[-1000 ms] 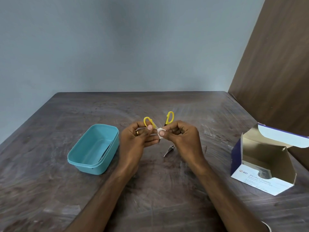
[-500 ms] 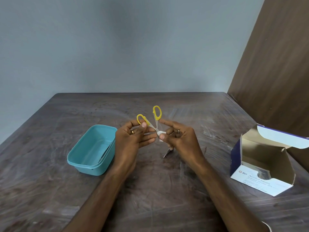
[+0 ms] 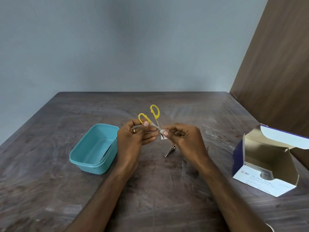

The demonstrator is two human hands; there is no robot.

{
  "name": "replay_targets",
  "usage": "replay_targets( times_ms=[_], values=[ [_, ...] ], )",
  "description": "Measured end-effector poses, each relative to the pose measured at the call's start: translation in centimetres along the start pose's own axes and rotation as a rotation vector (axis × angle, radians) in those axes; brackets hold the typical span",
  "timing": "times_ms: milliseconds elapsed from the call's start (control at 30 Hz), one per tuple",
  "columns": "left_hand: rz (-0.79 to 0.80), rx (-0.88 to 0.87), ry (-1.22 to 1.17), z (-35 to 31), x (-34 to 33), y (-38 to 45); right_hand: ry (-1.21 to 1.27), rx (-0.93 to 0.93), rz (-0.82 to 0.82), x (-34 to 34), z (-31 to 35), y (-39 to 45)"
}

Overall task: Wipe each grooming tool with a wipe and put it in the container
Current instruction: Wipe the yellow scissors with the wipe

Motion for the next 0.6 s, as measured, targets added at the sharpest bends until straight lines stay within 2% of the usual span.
replay_targets(
  times_ms=[200,400,600],
  values=[
    [-0.089,0.01,-0.05,-0.2,0.8,0.3,0.104,0.022,-0.078,0.8,-0.2,0.0],
    [-0.042,0.042,-0.037,0.2,0.3,0.2,0.336,0.051,0.057,-0.1,0.4,0.0],
    [0.04,0.043,0.025,0.4,-0.3,-0.1,0.336,0.091,0.143,-1.1,0.5,-0.2]
  ],
)
Point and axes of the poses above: each hand's wrist, its own y-axis towards the middle knuckle, its own x-axis out of the back of the hand, z = x × y, the point moved 9 cm from there along y, towards the middle knuckle, and after that the axes turned 15 degrees about -x, right-handed, at the moved point
